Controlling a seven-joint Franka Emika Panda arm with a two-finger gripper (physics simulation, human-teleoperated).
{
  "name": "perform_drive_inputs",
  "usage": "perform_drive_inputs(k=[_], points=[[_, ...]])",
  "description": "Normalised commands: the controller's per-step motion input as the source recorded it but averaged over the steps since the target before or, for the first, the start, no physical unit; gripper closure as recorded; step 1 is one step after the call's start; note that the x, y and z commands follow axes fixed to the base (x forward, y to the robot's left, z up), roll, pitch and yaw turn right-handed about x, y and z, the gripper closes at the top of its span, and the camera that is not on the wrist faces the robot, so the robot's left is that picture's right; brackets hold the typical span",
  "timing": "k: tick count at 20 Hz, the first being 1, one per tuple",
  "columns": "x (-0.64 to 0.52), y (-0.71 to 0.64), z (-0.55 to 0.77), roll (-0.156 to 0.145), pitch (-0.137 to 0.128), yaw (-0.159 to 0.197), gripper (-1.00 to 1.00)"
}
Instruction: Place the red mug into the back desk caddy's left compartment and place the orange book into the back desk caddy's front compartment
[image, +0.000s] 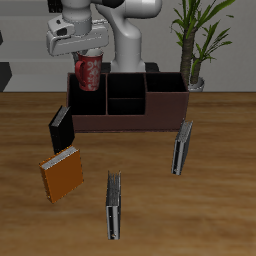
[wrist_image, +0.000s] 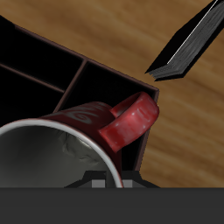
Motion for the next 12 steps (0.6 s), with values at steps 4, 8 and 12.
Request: perform_drive_inputs(k=[4, 8, 12], points=[[-0.01, 0.07, -0.04, -0.017, -0.021, 0.064, 1.0], [0.0, 0.01, -0.06, -0.039, -0.047, 0.09, 1.0], [0.02, -0.06, -0.13, -0.033, 0.006, 0.042, 1.0]])
